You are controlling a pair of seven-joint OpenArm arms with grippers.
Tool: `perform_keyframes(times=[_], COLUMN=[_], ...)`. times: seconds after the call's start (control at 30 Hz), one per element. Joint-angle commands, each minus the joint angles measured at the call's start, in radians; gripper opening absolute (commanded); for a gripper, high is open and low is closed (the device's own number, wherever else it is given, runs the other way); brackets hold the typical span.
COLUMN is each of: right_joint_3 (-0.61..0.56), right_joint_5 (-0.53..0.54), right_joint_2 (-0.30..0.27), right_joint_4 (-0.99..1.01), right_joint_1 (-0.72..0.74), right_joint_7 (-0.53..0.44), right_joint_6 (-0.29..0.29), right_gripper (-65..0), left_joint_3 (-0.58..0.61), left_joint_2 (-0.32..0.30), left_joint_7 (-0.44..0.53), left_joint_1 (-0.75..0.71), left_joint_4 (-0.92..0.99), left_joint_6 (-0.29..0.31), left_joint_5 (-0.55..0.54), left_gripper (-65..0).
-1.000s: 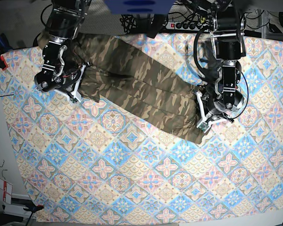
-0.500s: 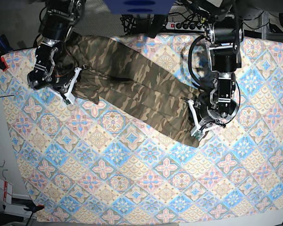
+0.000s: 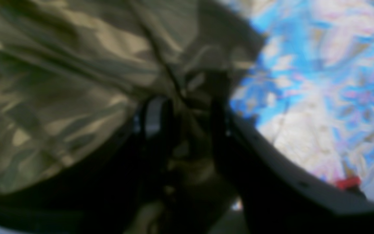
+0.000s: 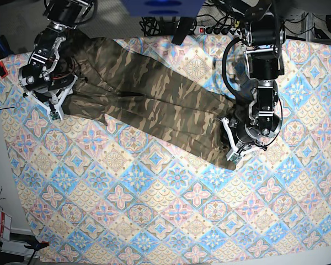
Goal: Fold the T-shirt properly
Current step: 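Grasp the strip's other end with the right gripper, then hold the strip with both grippers and straighten it across the cloth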
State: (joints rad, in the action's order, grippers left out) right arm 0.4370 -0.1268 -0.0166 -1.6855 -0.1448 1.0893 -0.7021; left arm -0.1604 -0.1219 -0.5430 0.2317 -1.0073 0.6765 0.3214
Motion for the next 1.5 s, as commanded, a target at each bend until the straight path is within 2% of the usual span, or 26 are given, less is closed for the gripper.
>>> perform_keyframes(times=[0.0,0.2,0.63,0.93,1.07,1.13,1.27,1.3,1.47], right_joint_3=[0.001,0.003,0.001,0.001,-0.004,-0.005,-0.004,-0.002,0.001], right_joint_5=[-0.003,-0.004,-0.006,-0.006,-0.006,-0.006,-0.006,-0.006,-0.006], right_joint_2=[-0.007,-0.013,-0.013,-0.010,-0.010,-0.010,-0.012,-0.012,-0.012], right_joint_4=[-0.018,0.046,0.037,-0.155,-0.160,-0.158,-0.158,-0.158,-0.158], right_joint_1=[0.020,0.072,0.112,0.113,0.113,0.113,0.110,0.109,0.104], right_joint_7=[-0.001,0.038,0.033,0.032,0.035,0.035,0.035,0.035,0.038], right_joint_6=[0.004,0.004,0.004,0.004,0.004,0.004,0.004,0.004,0.004], right_gripper=[-42.4,-42.1,-42.0,-42.2,-41.8,-41.8,-41.7,-41.7,-41.7], left_joint_3=[0.006,0.002,0.003,0.002,0.003,0.003,-0.003,-0.017,-0.095], left_joint_2=[-0.002,0.012,0.017,0.018,0.018,0.018,0.000,-0.015,-0.054], left_joint_7=[-0.091,-0.098,-0.099,-0.099,-0.099,-0.116,-0.133,-0.133,-0.137], left_joint_1=[-0.001,-0.002,0.062,0.111,0.120,0.113,0.108,0.108,0.107], left_joint_4=[-0.012,-0.045,-0.048,-0.048,-0.075,-0.101,-0.135,-0.146,-0.192], left_joint_6=[0.022,0.022,0.022,0.022,0.022,0.022,0.022,0.022,0.022], left_joint_5=[0.052,0.058,0.058,0.052,0.052,0.055,0.054,0.052,0.052], left_gripper=[-51.4,-51.4,-51.3,-51.3,-51.2,-47.5,-32.9,-31.3,-31.2])
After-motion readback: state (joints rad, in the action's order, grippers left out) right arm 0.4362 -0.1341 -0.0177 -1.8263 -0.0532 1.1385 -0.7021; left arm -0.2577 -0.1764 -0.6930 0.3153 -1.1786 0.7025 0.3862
